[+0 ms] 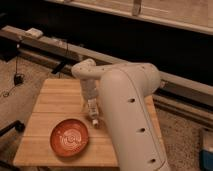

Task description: Place the bottle in the ceramic bowl

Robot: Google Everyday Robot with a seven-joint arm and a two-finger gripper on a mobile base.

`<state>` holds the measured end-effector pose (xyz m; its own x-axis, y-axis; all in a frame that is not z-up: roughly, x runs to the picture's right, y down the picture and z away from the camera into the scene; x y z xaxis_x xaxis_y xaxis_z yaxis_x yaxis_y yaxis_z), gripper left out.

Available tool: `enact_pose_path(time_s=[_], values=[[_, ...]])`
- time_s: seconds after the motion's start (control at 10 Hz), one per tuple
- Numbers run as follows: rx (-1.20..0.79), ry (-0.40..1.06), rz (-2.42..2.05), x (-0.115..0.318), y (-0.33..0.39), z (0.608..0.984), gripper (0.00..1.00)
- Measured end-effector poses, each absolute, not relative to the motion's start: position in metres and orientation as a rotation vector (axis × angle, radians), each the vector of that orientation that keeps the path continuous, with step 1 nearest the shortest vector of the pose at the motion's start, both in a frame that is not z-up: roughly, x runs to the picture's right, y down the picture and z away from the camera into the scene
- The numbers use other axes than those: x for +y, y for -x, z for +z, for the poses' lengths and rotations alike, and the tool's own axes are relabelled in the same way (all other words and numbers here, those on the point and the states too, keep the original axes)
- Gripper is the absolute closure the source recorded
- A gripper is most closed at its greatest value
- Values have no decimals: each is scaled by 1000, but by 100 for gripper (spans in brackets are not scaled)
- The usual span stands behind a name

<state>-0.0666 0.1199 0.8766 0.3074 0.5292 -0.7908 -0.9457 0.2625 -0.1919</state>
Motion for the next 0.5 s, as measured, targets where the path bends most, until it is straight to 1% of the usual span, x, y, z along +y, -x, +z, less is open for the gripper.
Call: enact_pose_path(time_s=[0.2, 0.3, 0.4, 0.5], values=[[671, 748, 1119, 122, 63, 884, 21], [676, 744, 1129, 123, 60, 887, 28], [680, 742, 1136, 123, 60, 890, 38], [677, 745, 1139, 122, 64, 891, 50]])
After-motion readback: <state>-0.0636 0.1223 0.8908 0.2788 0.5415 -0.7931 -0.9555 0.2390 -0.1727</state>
